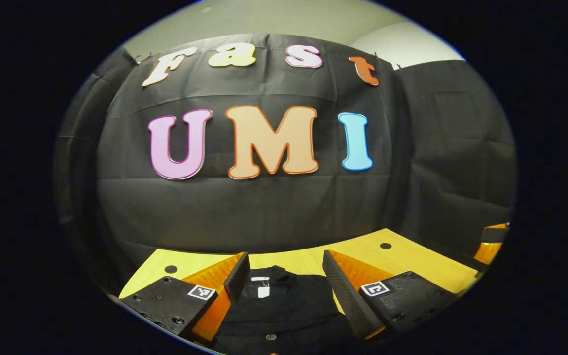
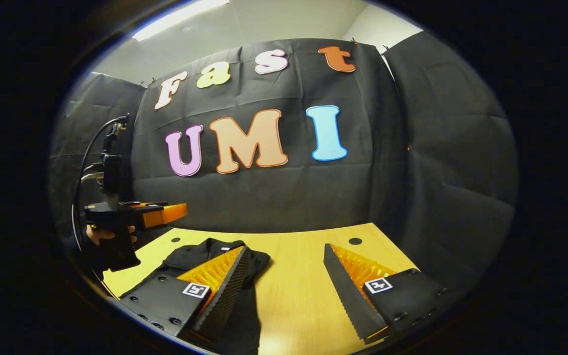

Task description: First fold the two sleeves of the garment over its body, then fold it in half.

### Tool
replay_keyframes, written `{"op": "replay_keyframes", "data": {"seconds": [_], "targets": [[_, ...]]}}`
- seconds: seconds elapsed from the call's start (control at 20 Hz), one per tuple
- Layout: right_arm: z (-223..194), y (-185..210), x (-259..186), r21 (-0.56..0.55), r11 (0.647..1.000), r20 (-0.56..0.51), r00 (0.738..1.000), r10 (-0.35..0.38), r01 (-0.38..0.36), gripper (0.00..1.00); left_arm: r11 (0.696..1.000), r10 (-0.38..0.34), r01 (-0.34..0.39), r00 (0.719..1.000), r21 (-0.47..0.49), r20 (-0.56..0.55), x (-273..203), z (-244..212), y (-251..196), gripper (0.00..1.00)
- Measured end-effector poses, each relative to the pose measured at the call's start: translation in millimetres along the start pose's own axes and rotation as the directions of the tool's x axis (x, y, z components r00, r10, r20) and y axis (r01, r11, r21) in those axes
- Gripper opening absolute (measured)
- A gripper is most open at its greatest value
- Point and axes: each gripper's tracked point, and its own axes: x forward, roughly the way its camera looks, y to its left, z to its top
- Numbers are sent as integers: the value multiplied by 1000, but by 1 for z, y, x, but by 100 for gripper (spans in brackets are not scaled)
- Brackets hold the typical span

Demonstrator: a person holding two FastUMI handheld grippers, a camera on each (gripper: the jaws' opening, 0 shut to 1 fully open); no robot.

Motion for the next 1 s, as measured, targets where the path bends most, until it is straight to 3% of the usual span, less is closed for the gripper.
{"op": "replay_keyframes", "data": {"seconds": [0.1, 0.2, 0.25, 0.3, 0.45, 0.55, 0.7, 1.0], "targets": [[3, 20, -9, -1, 1000, 18, 1000, 18, -18, 94, 999, 36, -36, 999, 3, 4, -28, 0, 26, 91], [-1, 37, -14, -26, 1000, 26, 1000, 15, -14, 98, 998, 67, -67, 998, 8, 11, -60, -1, 53, 91], [-4, 46, -18, -30, 999, 19, 1000, 12, -11, 93, 997, 82, -82, 997, 11, 5, -76, -7, 67, 91], [-9, 59, -23, -26, 999, 10, 1000, 21, -21, 98, 995, 102, -102, 995, 16, -6, -94, -14, 82, 91], [-32, 84, -34, -49, 998, -22, 999, 31, -32, 98, 986, 168, -167, 985, 18, -49, -145, -44, 124, 91], [-56, 98, -42, -53, 998, -62, 997, 36, -39, 94, 981, 196, -195, 975, 18, -101, -177, -74, 143, 91], [-104, 103, -49, -62, 998, -142, 990, 21, -30, 98, 972, 235, -234, 949, 30, -208, -213, -130, 170, 91], [-197, 83, -66, -66, 997, -322, 945, -49, 30, 98, 967, 247, -252, 889, 39, -386, -250, -221, 182, 92]]}}
